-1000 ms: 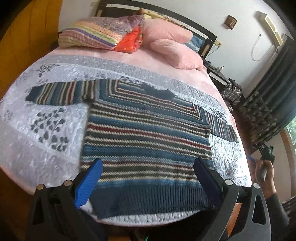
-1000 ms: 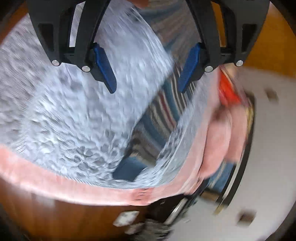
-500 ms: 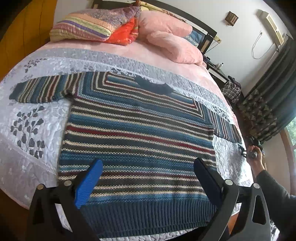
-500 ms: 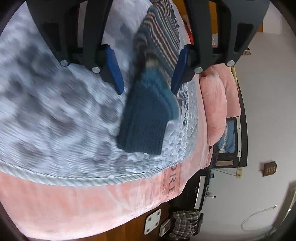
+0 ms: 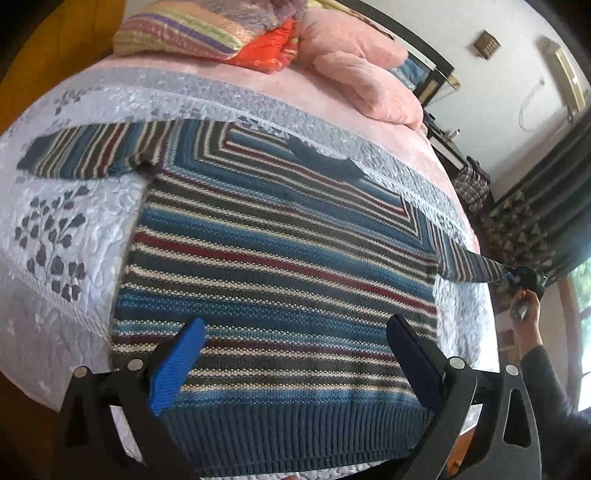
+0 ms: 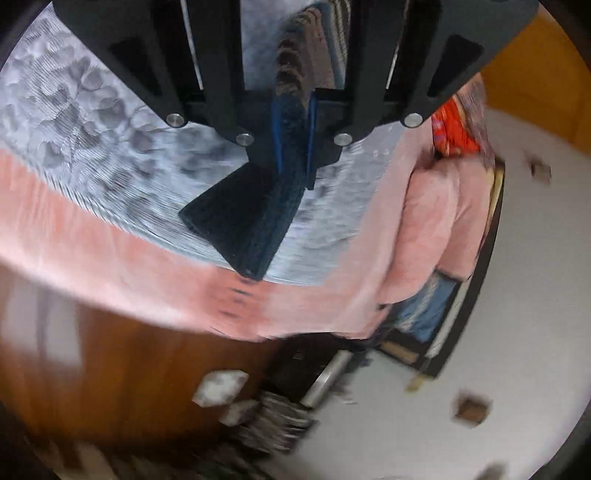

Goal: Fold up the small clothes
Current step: 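Lift the sleeve with the right tool and lay it across the sweater body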

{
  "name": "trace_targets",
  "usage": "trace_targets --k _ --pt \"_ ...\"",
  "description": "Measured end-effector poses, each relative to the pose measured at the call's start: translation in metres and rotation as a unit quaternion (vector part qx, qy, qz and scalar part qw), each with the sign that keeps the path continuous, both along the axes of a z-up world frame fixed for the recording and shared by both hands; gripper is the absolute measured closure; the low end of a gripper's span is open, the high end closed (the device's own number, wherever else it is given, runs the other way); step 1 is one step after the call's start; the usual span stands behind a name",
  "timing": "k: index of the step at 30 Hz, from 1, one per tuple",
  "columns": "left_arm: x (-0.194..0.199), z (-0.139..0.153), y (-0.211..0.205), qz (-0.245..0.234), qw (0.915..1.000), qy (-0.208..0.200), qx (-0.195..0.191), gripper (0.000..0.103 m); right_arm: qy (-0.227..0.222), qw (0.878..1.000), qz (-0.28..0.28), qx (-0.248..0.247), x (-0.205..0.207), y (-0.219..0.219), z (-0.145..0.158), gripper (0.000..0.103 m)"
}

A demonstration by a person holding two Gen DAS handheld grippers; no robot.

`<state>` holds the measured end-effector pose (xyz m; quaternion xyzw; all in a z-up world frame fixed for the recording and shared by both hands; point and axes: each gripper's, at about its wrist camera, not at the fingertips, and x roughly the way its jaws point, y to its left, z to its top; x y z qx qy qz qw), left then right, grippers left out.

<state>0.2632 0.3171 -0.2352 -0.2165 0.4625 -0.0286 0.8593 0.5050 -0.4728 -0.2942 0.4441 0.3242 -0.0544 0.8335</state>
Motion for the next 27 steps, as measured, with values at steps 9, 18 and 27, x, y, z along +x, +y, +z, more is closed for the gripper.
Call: trace_targets --k 9,18,27 --pt "-0.009 0.022 0.023 0.006 0.9998 -0.019 -0.001 0.004 -0.074 0.974 0.116 -0.179 0.001 0.157 0.127 0.094" --pt "0.003 0.042 0.036 0.005 0.9991 -0.042 0.001 0.004 -0.098 0.913 0.232 -0.322 -0.004 0.361 0.154 0.094" --pt "0.048 0.041 0.041 -0.009 0.9984 -0.056 0.000 0.004 -0.037 0.832 0.356 -0.425 -0.010 0.532 0.039 0.094"
